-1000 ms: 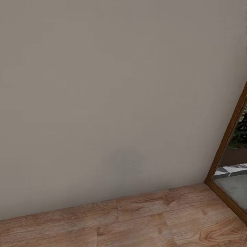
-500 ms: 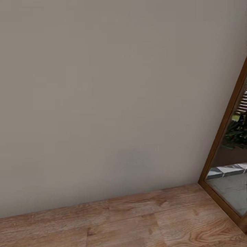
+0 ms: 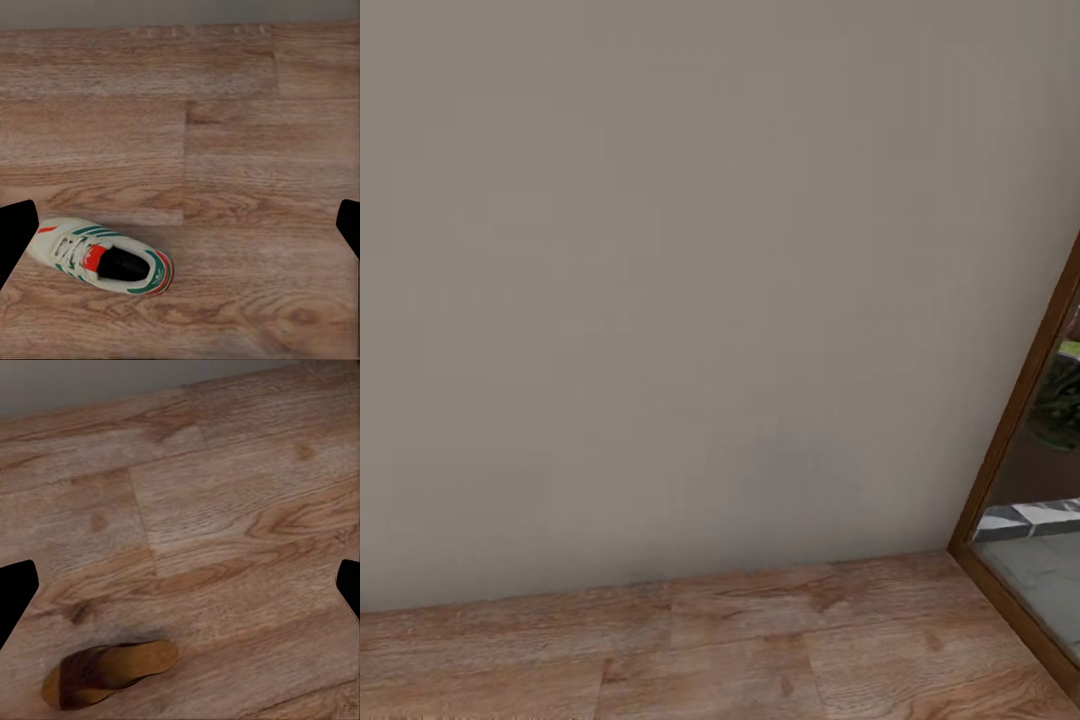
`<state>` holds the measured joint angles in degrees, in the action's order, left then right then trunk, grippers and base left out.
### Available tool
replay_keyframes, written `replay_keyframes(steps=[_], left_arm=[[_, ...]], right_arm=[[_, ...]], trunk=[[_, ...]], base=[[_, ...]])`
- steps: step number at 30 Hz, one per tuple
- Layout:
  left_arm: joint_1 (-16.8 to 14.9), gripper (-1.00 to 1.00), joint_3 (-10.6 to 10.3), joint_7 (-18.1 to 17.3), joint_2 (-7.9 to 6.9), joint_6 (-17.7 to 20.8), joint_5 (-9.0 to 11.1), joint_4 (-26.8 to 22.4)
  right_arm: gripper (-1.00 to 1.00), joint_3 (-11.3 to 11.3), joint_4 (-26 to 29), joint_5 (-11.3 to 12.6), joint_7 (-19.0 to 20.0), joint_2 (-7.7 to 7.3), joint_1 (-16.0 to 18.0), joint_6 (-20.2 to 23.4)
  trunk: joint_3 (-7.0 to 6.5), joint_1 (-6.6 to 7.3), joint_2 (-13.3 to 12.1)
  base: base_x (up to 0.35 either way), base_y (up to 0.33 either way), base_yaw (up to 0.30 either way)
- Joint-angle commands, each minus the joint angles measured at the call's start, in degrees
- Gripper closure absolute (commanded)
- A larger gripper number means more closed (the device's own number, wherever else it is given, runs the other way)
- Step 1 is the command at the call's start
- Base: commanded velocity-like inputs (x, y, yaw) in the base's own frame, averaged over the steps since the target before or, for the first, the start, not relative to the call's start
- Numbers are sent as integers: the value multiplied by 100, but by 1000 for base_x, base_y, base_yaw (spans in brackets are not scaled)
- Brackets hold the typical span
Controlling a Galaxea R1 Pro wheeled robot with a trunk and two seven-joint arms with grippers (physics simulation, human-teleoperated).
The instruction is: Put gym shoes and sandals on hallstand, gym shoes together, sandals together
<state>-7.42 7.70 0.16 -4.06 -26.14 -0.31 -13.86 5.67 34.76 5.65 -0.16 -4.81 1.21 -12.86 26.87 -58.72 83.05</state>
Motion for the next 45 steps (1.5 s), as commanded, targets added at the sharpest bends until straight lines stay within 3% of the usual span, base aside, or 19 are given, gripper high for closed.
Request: replay_keyframes(steps=[1, 12, 45], left_arm=[[-5, -100, 12, 2, 1, -21, -4, 6], [-2, -100, 12, 2, 1, -23, -5, 6], [6, -100, 18, 2, 2, -23, 1, 6]], right_arm=[[-100, -13, -4, 59, -2, -3, 2, -20], [-100, -7, -4, 59, -2, -3, 2, -19], [-100, 5, -4, 59, -2, -3, 2, -23]], trunk=[[6, 0, 3], [6, 0, 3], [6, 0, 3]], base=[[89, -268, 265], [89, -268, 175], [6, -229, 15]])
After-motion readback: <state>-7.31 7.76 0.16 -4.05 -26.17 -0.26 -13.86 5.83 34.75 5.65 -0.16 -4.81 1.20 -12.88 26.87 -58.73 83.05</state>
